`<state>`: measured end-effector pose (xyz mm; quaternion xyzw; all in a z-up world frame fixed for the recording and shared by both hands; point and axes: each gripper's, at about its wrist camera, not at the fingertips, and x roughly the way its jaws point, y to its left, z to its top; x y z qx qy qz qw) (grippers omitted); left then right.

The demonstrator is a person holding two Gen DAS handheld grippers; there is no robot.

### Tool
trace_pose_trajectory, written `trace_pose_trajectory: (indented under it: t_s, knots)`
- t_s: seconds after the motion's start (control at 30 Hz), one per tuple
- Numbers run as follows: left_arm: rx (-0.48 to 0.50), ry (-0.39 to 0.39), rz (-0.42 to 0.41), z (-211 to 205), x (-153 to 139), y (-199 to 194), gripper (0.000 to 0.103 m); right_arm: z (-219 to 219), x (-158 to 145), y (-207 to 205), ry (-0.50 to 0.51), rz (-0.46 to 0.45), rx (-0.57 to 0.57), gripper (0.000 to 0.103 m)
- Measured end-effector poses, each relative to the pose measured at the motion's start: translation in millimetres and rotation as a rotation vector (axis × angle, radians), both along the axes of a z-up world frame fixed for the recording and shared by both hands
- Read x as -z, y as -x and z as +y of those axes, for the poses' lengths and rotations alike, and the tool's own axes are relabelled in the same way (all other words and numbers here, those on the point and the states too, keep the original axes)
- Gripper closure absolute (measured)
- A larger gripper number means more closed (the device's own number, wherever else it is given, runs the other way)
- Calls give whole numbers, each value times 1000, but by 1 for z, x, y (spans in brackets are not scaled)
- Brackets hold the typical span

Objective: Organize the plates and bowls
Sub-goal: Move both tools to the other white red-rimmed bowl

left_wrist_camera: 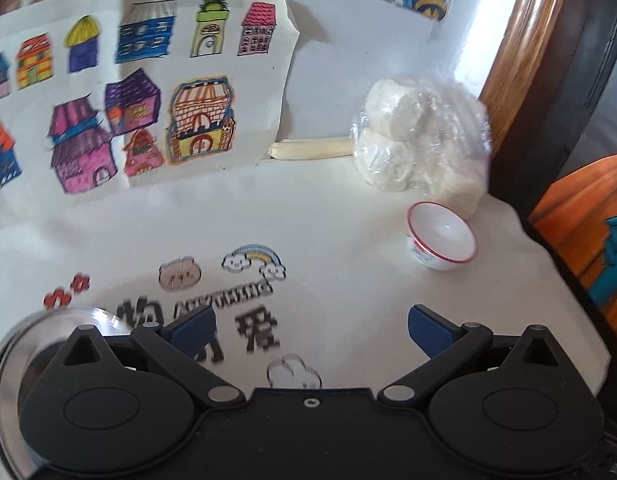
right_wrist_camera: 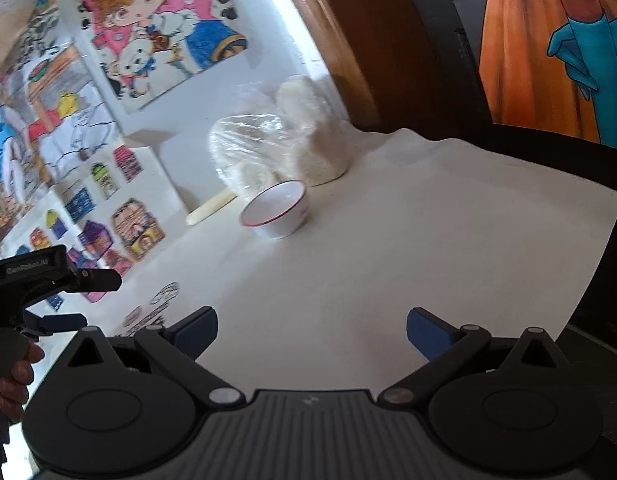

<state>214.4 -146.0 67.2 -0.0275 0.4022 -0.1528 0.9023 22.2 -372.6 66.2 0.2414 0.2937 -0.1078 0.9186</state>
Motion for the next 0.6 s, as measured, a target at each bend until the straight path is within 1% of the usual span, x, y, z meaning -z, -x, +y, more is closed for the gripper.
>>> trace_pose_trajectory:
  t_s: [0.13,0.3,0.4,0.5,0.6]
  knots:
    - [14,-43,-7,-24,5,-31,1,-16,-1,-14,34,8,1,0]
    - [31,-67,13,-56,16,-68,1,-34,-8,-55,106,28,-14,0]
    - [34,-70,28,-71,21,-85,1,-39,-8,-82,132,40,-44,0]
    - [44,-68,25,-84,24,-99,1,-42,-7,-104,168,56,-62,0]
    - [49,-56,26,-95,25,-111,1,-47,-6,-121,156,39,-84,1]
